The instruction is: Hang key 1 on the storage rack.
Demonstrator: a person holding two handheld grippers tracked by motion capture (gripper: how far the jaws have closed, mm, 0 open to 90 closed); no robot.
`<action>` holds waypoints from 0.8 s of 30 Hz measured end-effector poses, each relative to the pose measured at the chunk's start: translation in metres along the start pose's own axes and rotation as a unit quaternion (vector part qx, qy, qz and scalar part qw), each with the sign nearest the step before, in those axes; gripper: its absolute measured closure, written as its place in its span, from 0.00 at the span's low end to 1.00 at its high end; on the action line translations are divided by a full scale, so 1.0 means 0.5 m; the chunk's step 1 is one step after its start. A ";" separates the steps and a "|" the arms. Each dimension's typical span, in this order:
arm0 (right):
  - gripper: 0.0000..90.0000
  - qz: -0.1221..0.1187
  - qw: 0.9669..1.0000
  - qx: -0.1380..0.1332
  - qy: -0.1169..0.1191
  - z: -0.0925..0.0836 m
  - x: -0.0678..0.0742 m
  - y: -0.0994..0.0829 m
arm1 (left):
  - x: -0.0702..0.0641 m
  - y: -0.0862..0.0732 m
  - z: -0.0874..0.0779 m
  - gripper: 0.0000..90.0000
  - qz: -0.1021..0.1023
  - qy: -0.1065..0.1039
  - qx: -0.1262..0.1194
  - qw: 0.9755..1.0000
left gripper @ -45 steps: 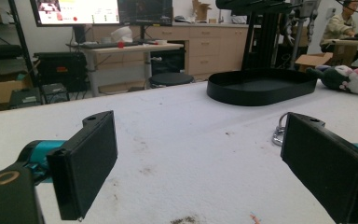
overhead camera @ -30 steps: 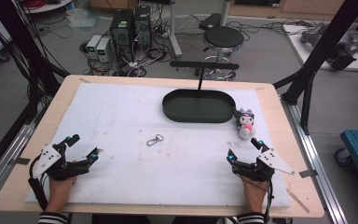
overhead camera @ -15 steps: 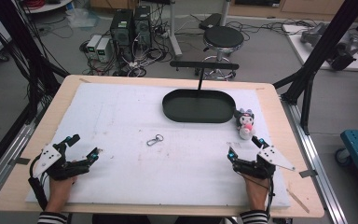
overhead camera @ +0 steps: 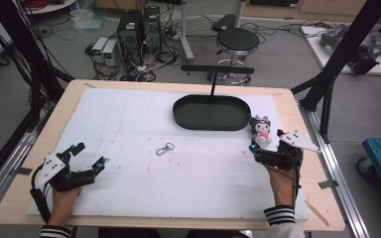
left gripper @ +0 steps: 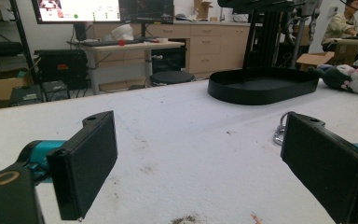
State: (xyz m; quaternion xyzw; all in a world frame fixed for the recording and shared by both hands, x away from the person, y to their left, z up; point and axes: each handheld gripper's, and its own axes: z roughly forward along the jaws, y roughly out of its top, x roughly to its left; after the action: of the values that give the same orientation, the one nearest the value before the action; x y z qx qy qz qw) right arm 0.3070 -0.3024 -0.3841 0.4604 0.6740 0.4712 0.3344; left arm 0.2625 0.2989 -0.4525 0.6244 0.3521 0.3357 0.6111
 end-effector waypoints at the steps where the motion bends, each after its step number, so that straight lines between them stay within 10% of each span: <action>1: 0.01 0.000 1.000 0.000 0.000 0.000 0.000 0.000 | 0.000 0.000 0.000 0.12 0.000 0.000 0.000 1.000; 12: 0.01 -0.002 0.994 0.111 -0.015 0.043 -0.032 0.066 | 0.000 0.000 0.000 0.12 0.000 0.000 0.000 1.000; 24: 0.02 0.009 0.985 0.172 -0.019 0.084 -0.058 0.086 | 0.001 0.000 0.000 0.12 -0.001 -0.001 0.002 1.000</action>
State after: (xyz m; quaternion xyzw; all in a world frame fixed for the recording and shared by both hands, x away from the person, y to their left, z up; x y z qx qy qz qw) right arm 0.3677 -0.3099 -0.3571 0.5259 0.7342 0.3423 0.2593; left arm 0.2628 0.2993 -0.4524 0.6255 0.3528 0.3339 0.6106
